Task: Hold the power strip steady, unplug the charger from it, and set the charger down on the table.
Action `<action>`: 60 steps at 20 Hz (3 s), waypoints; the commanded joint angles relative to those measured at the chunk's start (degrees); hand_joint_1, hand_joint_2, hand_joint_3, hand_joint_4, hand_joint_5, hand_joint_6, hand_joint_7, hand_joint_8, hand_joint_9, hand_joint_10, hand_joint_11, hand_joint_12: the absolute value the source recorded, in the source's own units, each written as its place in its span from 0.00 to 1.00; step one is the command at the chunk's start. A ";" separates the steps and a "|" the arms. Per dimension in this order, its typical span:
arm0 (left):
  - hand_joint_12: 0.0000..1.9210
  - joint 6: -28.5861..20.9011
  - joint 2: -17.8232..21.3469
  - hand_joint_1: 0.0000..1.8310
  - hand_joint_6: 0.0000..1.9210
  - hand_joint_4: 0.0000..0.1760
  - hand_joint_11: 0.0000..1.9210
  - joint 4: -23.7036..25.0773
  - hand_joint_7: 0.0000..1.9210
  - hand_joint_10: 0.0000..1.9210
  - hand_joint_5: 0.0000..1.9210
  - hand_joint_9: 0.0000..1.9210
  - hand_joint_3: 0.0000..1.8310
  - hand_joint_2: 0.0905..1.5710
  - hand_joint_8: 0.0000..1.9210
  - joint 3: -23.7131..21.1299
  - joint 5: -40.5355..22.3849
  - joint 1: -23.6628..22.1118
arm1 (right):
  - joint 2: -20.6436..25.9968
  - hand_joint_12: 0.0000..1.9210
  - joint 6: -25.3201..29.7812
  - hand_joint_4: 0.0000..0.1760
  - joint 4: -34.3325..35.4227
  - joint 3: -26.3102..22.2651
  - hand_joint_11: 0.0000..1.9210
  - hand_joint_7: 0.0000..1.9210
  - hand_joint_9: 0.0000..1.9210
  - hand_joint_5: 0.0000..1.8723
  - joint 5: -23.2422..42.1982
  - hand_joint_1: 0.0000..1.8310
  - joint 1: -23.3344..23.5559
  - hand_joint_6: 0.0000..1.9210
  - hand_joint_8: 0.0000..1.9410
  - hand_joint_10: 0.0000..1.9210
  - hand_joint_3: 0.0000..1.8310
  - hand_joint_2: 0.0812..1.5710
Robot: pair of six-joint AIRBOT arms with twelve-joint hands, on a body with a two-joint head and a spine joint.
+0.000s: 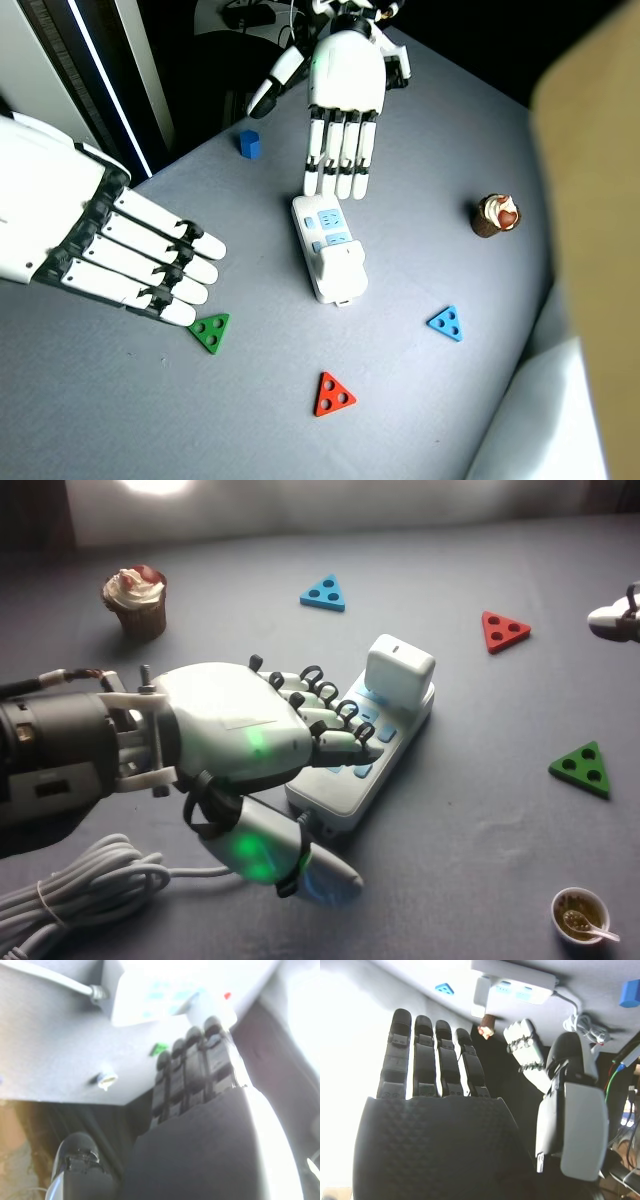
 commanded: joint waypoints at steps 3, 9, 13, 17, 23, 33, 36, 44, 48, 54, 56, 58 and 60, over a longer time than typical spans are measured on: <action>0.02 -0.35 -1.82 0.00 0.00 0.00 0.05 -0.52 0.08 0.00 0.08 0.07 0.00 0.61 0.00 1.55 -5.44 0.26 | 0.94 0.22 0.16 0.00 2.25 -0.16 0.02 0.07 0.09 0.05 5.93 0.51 0.22 0.00 0.00 0.00 0.00 0.59; 0.02 -0.61 -4.19 0.00 0.00 0.00 0.05 -0.68 0.08 0.00 0.08 0.06 0.00 0.61 0.00 3.91 -5.67 1.58 | 0.60 0.23 0.12 0.00 13.11 -1.24 0.01 0.07 0.08 0.07 11.33 0.58 0.27 0.01 0.00 0.00 0.00 0.62; 0.02 -0.66 -5.83 0.00 0.00 0.00 0.05 -1.04 0.08 0.00 0.08 0.06 0.00 0.61 0.00 5.31 -6.15 2.28 | -2.00 0.24 -4.46 0.00 24.03 -2.16 0.01 0.08 0.08 0.09 18.08 0.60 -0.22 0.00 0.00 0.00 0.00 0.63; 0.02 -0.62 -7.44 0.00 0.00 0.00 0.05 -1.04 0.08 0.00 0.08 0.07 0.00 0.61 0.00 6.90 -6.93 2.80 | -7.18 0.24 -11.83 0.00 38.03 -1.22 0.00 0.07 0.08 0.08 22.53 0.60 -0.68 0.00 0.00 0.00 0.00 0.65; 0.02 -0.76 -8.68 0.00 0.00 0.00 0.05 -1.78 0.08 0.00 0.08 0.07 0.00 0.61 0.00 7.86 -8.34 4.27 | -12.52 0.20 -11.85 0.00 44.80 -1.13 0.01 0.06 0.06 0.06 28.44 0.59 -1.18 0.00 0.00 0.00 0.00 0.66; 0.03 -0.76 -8.95 0.00 0.00 0.00 0.08 -2.34 0.09 0.00 0.08 0.08 0.00 0.61 0.00 7.90 -8.75 5.80 | -29.07 0.19 -11.82 0.00 46.37 5.42 0.01 0.07 0.07 0.08 38.38 0.57 -4.26 0.00 0.00 0.00 0.00 0.66; 0.02 -0.75 -8.87 0.00 0.00 0.00 0.06 -2.34 0.09 0.00 0.09 0.08 0.00 0.60 0.00 7.91 -8.81 5.95 | -32.69 0.20 -11.82 0.00 48.32 8.26 0.00 0.07 0.06 0.08 38.82 0.55 -3.85 0.00 0.00 0.00 0.00 0.67; 0.01 -0.74 -8.78 0.00 0.00 0.00 0.04 -2.34 0.07 0.00 0.08 0.06 0.00 0.60 0.00 7.91 -9.10 6.60 | -38.67 0.25 -11.71 0.00 49.44 11.66 0.00 0.09 0.09 0.10 41.92 0.55 -3.87 0.00 0.00 0.00 0.00 0.66; 0.02 -0.80 -8.68 0.00 0.00 0.00 0.06 -2.34 0.09 0.01 0.09 0.08 0.00 0.61 0.00 7.93 -9.15 6.68 | -42.46 0.24 -11.04 0.00 48.42 15.82 0.00 0.09 0.09 0.10 42.61 0.53 -3.89 0.00 0.00 0.00 0.00 0.66; 0.02 -0.79 -8.70 0.00 0.00 0.00 0.07 -2.34 0.09 0.01 0.09 0.08 0.00 0.61 0.01 7.99 -9.13 6.90 | -46.59 0.24 -10.72 0.00 48.45 20.54 0.02 0.10 0.10 0.09 42.57 0.55 -3.64 0.00 0.00 0.00 0.00 0.66; 0.02 -0.86 -8.69 0.00 0.00 0.00 0.07 -2.34 0.09 0.01 0.09 0.08 0.00 0.62 0.01 8.06 -9.16 7.03 | -47.53 0.24 -10.72 0.00 48.44 21.33 0.02 0.11 0.10 0.11 42.58 0.55 -4.21 0.01 0.00 0.00 0.00 0.66; 0.02 -0.91 -8.67 0.00 0.00 0.00 0.07 -2.34 0.09 0.00 0.09 0.08 0.00 0.62 0.00 8.13 -9.18 7.07 | -48.50 0.24 -10.72 0.00 48.44 22.42 0.01 0.09 0.09 0.10 42.57 0.53 -4.49 0.00 0.00 0.00 0.00 0.68; 0.02 -0.92 -8.62 0.00 0.00 0.00 0.06 -2.34 0.08 0.00 0.08 0.07 0.00 0.62 0.00 8.18 -9.23 7.08 | -49.84 0.27 -10.68 0.00 48.44 23.82 0.00 0.10 0.09 0.11 42.57 0.53 -4.54 0.00 0.00 0.00 0.00 0.69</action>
